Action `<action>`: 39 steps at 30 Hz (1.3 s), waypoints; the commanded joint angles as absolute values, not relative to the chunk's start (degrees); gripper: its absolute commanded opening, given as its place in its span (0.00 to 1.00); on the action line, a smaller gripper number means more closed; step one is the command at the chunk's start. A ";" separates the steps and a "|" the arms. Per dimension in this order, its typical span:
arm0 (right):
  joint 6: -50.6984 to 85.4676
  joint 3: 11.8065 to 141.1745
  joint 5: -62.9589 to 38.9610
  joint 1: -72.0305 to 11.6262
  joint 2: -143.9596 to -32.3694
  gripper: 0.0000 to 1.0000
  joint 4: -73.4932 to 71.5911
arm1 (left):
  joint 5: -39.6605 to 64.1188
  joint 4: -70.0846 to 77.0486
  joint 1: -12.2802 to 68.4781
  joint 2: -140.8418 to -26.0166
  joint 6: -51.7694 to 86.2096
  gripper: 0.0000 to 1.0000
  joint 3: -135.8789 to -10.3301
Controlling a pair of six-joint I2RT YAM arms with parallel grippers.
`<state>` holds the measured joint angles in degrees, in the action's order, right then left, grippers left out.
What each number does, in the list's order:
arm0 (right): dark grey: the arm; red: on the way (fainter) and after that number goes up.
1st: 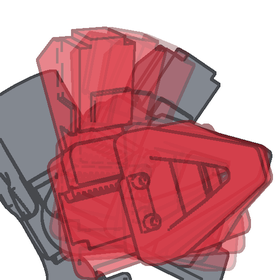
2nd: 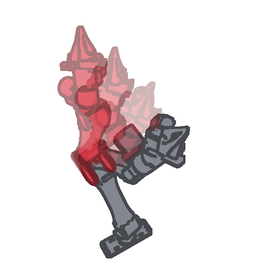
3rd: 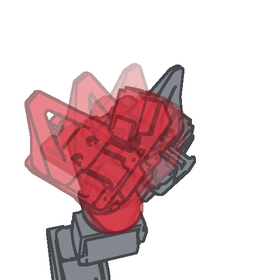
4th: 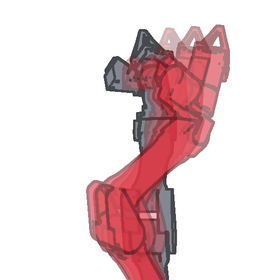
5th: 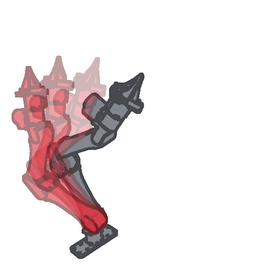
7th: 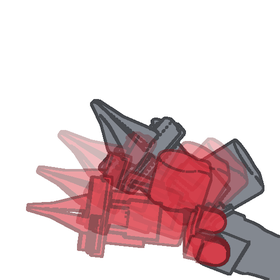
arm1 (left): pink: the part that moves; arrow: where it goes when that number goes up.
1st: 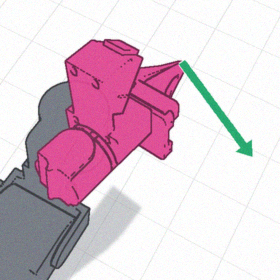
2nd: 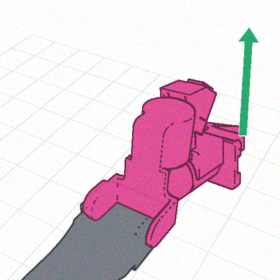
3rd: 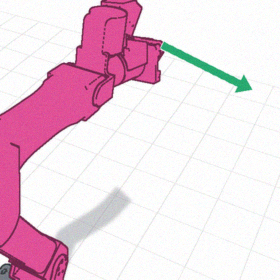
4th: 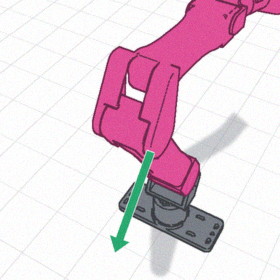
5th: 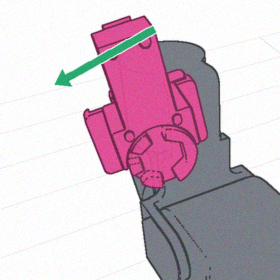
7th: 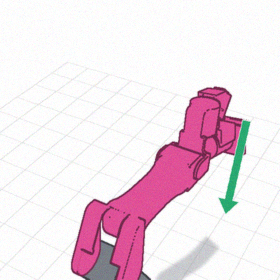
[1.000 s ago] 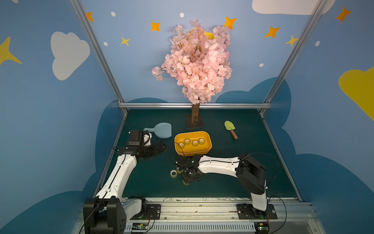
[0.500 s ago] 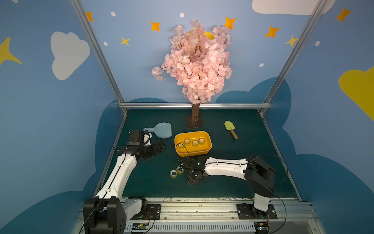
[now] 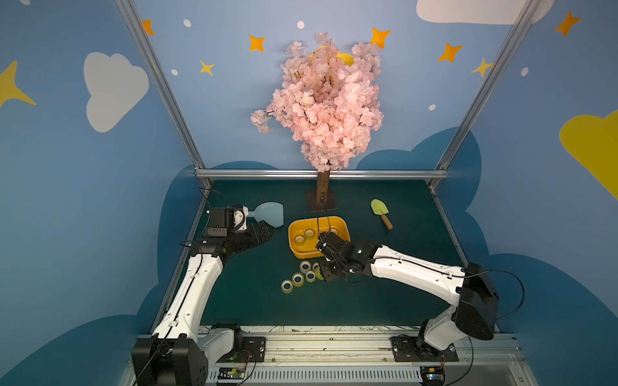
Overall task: Put the transparent tape into the storage box
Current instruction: Place the tape in the storage box.
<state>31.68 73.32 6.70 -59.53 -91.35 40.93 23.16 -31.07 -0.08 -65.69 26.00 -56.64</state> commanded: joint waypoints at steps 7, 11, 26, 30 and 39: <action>21.82 91.04 6.45 -50.93 -104.68 0.00 44.89 | 19.58 -32.75 0.01 -73.83 20.25 1.00 -62.45; 19.16 100.69 6.49 -49.25 -113.99 0.00 49.05 | 17.94 -32.69 -0.09 -71.79 19.41 1.00 -61.09; 17.35 113.83 2.22 -48.12 -132.90 0.00 55.73 | 20.04 -31.29 -0.12 -70.66 20.28 1.00 -60.12; 18.17 115.93 0.07 -48.60 -135.35 0.01 54.89 | 20.12 -31.25 -0.12 -70.47 20.43 1.00 -60.03; 19.72 122.27 -4.48 -49.42 -139.91 0.16 54.54 | 20.65 -31.20 -0.09 -70.48 20.65 1.00 -59.84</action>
